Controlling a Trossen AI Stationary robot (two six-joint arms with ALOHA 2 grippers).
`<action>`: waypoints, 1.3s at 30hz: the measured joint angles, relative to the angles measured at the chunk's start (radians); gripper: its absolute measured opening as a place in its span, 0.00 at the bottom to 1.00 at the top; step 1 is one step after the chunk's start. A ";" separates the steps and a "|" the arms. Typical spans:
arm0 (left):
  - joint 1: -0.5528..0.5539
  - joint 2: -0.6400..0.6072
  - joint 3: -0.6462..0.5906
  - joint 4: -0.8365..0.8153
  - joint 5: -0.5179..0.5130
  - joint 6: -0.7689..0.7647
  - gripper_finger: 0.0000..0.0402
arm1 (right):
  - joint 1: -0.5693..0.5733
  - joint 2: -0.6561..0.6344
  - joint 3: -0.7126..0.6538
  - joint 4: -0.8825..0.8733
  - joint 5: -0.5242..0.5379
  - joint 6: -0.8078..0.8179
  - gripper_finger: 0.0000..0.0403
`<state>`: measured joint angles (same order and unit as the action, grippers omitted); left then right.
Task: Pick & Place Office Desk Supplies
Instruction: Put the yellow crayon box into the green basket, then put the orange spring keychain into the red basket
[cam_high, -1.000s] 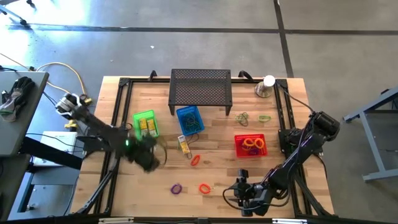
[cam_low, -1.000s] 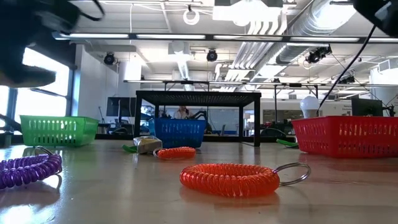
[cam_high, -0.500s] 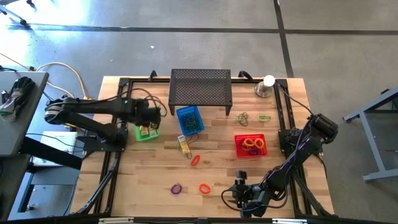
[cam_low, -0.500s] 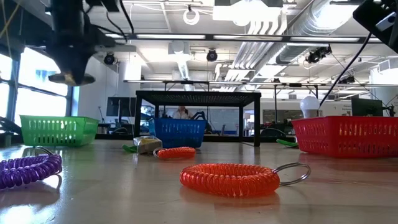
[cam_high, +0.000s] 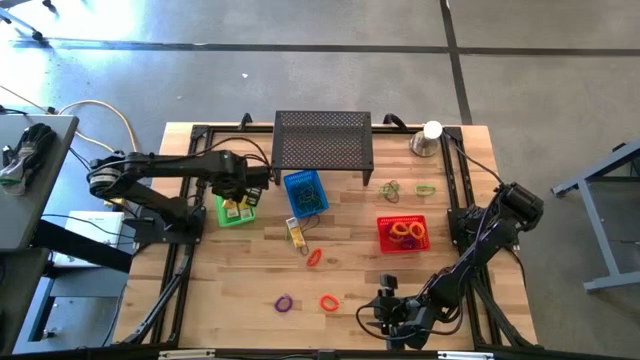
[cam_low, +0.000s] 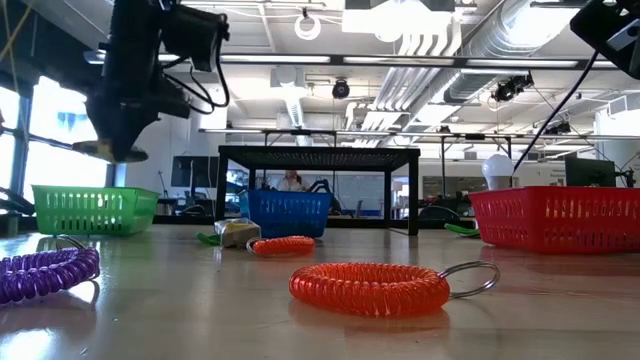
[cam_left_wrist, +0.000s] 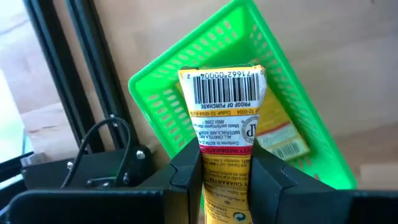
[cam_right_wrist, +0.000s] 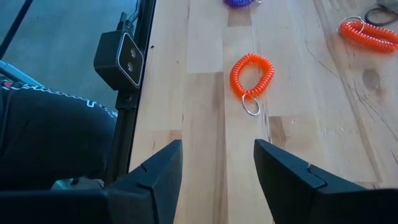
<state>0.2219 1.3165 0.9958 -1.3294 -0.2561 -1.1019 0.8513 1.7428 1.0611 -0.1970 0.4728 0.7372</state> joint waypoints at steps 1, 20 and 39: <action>-0.002 0.008 0.000 -0.003 -0.017 -0.011 0.21 | 0.000 0.000 0.000 0.000 0.000 0.000 0.47; 0.007 0.055 -0.002 -0.039 -0.009 -0.013 0.45 | 0.000 -0.002 0.000 0.004 -0.002 0.001 0.47; -0.360 -0.075 0.023 0.081 -0.147 -0.111 0.46 | -0.191 -0.326 0.000 -0.803 -0.551 0.523 0.47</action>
<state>-0.1384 1.2415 1.0191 -1.2486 -0.4034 -1.2127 0.6601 1.4172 1.0611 -1.0004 -0.0782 1.2603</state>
